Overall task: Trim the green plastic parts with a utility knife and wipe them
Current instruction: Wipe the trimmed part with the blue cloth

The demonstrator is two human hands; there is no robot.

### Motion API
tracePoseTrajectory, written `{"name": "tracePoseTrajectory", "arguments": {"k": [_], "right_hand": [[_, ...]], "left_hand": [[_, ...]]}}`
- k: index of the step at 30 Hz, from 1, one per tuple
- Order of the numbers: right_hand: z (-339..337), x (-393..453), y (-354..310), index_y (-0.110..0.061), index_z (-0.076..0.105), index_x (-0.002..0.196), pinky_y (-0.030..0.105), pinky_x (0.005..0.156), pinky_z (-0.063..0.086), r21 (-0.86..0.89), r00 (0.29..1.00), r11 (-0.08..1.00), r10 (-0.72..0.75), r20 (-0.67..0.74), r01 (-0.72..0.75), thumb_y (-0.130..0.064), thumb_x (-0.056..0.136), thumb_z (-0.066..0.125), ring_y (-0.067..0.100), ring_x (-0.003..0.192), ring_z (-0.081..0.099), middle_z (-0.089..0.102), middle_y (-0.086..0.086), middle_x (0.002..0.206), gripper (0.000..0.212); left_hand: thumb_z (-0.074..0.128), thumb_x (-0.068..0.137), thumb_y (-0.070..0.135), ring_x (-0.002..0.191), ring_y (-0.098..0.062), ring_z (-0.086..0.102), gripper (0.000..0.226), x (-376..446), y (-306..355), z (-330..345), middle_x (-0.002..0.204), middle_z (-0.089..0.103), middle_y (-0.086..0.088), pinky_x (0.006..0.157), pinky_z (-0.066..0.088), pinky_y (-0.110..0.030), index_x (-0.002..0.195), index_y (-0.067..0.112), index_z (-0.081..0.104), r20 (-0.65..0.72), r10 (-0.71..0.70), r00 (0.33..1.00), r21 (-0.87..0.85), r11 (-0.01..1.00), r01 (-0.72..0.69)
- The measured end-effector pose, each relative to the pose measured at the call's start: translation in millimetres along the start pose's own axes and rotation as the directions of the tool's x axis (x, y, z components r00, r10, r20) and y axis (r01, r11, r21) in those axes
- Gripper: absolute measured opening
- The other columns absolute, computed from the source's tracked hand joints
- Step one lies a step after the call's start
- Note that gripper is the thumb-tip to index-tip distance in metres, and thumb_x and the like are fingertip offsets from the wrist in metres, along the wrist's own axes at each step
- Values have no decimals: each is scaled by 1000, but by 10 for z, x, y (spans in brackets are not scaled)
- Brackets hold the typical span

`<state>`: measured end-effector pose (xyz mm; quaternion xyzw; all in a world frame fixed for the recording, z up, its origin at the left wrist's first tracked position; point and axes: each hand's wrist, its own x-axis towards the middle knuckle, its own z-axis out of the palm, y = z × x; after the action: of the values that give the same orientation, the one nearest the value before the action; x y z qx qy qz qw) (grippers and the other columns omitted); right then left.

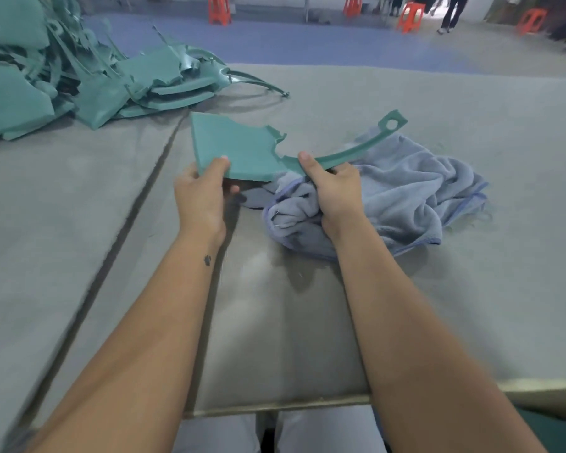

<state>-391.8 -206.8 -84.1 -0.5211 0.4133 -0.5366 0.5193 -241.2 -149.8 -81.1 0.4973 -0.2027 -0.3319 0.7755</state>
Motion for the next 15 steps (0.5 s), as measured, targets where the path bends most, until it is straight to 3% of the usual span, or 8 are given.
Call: {"name": "tracePoseTrajectory", "arguments": {"k": [3, 7, 9, 13, 15], "right_hand": [[-116, -109, -124, -10, 56, 68, 21, 50, 44, 56, 992, 997, 54, -115, -48, -25, 87, 71, 5, 46, 52, 61, -7, 52, 29], [-490, -243, -316, -13, 44, 74, 23, 44, 33, 108, 950, 990, 115, -292, -87, -29, 91, 65, 10, 42, 38, 48, 0, 53, 31], [-756, -378, -394, -15, 44, 76, 21, 40, 28, 164, 932, 985, 115, -344, -61, -24, 94, 61, 10, 41, 33, 40, 1, 54, 27], [-1414, -771, -530, -9, 49, 86, 18, 38, 25, 239, 865, 971, 143, -481, -28, -17, 92, 59, 10, 38, 30, 36, -1, 49, 13], [-1809, -1027, -578, -8, 49, 90, 19, 39, 26, 248, 794, 969, 167, -584, -22, -17, 89, 58, 12, 40, 30, 37, 0, 51, 14]], "left_hand": [[64, 84, 1, 51, -6, 61, 11, -134, 23, 104, 77, 66, -1, 45, 46, -18, 88, 11, 61, 26, 101, 995, 65, 993, -103], [68, 83, -3, 50, -9, 63, 35, -462, -19, 389, 90, 66, -9, 42, 48, -20, 113, 2, 50, 169, 47, 985, 158, 985, -74], [70, 80, -3, 54, -10, 64, 47, -680, -52, 552, 97, 65, -10, 43, 49, -21, 117, 8, 44, 243, 59, 968, 203, 973, -111], [78, 74, 1, 72, -2, 65, 63, -1227, -151, 920, 101, 62, 0, 47, 50, -18, 117, 21, 37, 440, 67, 896, 290, 933, -212], [79, 73, 4, 66, 4, 63, 60, -1572, -247, 1140, 98, 61, 6, 45, 50, -17, 116, 20, 39, 545, 36, 838, 317, 916, -246]]}}
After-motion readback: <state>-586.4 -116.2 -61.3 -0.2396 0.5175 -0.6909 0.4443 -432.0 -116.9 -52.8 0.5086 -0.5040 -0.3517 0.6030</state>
